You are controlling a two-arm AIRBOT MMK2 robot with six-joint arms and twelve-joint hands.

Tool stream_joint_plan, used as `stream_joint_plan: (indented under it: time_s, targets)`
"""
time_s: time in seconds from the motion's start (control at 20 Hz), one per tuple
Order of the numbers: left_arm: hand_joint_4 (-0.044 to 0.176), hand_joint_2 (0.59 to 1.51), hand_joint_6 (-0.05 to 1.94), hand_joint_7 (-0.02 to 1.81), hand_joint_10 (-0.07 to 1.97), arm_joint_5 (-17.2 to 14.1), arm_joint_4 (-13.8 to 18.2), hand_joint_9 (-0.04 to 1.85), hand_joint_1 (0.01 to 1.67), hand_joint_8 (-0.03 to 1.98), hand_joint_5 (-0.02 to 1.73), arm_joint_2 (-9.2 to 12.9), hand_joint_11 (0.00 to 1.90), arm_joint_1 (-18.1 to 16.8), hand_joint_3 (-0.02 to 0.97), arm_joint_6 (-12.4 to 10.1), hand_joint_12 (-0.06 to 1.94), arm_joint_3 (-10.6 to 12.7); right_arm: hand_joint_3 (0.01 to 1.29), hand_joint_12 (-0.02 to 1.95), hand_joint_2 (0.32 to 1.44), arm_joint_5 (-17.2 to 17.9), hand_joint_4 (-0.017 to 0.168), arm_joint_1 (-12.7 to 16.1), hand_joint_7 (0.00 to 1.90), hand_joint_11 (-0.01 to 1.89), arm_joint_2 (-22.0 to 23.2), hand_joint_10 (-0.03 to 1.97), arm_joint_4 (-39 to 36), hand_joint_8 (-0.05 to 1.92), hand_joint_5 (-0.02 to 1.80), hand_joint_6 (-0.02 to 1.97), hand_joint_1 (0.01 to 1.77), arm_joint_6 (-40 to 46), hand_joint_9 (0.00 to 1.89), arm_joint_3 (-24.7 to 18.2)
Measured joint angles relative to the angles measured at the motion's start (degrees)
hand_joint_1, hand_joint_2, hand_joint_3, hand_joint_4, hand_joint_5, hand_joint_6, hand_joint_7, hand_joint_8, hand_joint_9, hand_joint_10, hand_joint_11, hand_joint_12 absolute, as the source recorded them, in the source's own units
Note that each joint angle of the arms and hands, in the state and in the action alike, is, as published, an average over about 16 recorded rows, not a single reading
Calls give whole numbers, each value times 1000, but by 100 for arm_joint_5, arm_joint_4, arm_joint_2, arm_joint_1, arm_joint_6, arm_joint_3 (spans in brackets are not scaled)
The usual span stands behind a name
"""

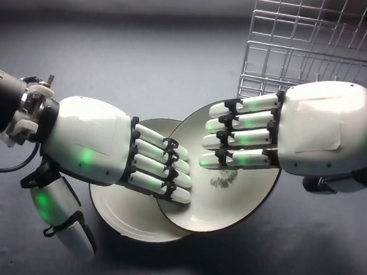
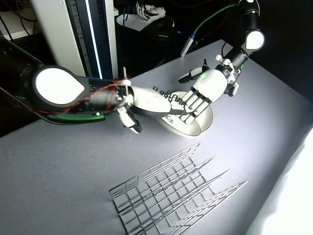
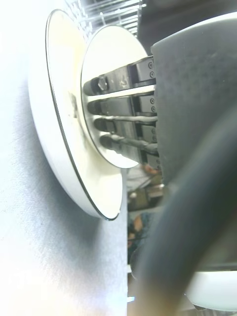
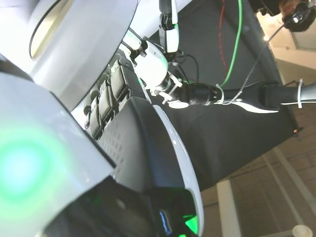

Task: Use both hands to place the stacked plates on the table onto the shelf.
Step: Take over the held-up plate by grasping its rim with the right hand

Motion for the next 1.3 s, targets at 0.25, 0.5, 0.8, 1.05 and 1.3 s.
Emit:
stream_joint_plan:
  time_s: [0.25, 0.5, 0.8, 1.05, 1.3]
  targets:
    - [-3, 1021, -32, -15, -19, -12, -4, 9, 13, -23, -12, -11, 14, 0, 19, 1, 11, 30, 14, 55, 952, -215, 6, -53, 24, 16, -245, 3, 110, 12, 50, 22, 1200, -1, 32, 92]
    - [-2, 1021, -31, -15, -19, -26, -8, 7, 13, -23, -13, -22, 15, -1, 19, 1, 7, 58, 14, 304, 984, -332, 3, -119, 118, 15, -368, 17, 183, 7, 141, 15, 1158, -6, 124, 124]
    - [-1, 1022, -31, -15, -18, -49, -17, 5, 13, -23, -13, -42, 15, -1, 19, 1, 2, 98, 13, 756, 1021, -374, -3, -170, 323, 35, -435, 37, 261, -3, 335, 4, 1138, -17, 328, 142]
    - [0, 1023, -30, -15, -18, -65, -53, 5, 13, -23, -13, -56, 16, -8, 19, 3, -5, 138, 14, 1099, 1052, -318, -6, -190, 563, 136, -457, 64, 312, 3, 533, 53, 1151, -30, 569, 143]
    - [3, 1024, -22, -11, -15, -65, -101, 9, 13, -15, -8, -47, 16, -73, 19, -10, -13, 177, 14, 1233, 1057, -221, -6, -190, 731, 337, -466, 292, 346, 113, 669, 228, 1190, -40, 719, 135]
